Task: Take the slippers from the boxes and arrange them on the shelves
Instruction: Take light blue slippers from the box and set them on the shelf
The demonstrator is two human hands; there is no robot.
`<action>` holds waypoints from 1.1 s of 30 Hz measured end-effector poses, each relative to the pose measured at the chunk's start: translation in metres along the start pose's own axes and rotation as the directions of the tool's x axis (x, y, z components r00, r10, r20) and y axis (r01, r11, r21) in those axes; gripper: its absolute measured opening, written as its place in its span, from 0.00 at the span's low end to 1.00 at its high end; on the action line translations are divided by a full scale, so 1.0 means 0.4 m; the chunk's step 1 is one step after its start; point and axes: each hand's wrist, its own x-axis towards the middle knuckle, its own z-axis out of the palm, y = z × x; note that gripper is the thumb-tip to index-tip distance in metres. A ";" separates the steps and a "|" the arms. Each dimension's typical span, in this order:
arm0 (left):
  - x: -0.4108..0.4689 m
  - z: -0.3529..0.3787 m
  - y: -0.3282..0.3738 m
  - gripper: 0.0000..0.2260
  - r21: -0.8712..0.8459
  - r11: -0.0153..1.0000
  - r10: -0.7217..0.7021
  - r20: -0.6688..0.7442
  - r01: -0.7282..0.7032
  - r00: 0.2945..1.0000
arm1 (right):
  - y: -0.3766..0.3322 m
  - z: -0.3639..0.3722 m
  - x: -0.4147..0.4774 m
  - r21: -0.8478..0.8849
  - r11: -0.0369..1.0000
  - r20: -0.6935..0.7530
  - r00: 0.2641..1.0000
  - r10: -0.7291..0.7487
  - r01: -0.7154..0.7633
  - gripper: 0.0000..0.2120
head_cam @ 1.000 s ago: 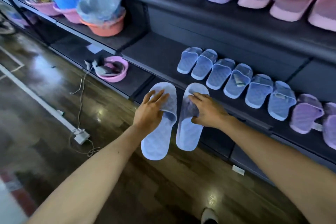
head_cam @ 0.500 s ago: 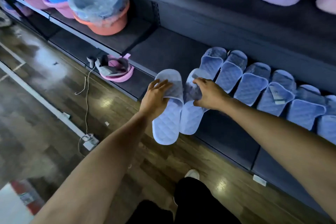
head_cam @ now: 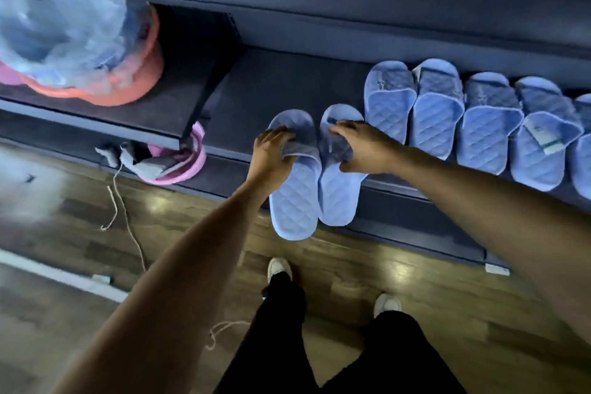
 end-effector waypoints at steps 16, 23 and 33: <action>0.189 0.045 -0.138 0.28 0.236 0.972 -0.015 0.116 -0.013 0.993 | -0.104 0.121 0.139 0.016 0.877 -0.102 0.872 0.479 -0.480 0.22; 0.090 0.108 -0.195 0.25 0.160 0.974 0.088 0.385 -0.160 0.919 | -0.143 0.210 0.114 0.082 0.852 -0.134 0.841 0.523 -0.517 0.27; 0.216 0.156 -0.147 0.33 0.201 0.968 0.023 0.532 -0.152 0.846 | -0.051 0.180 0.173 0.152 0.845 -0.138 0.836 0.532 -0.512 0.27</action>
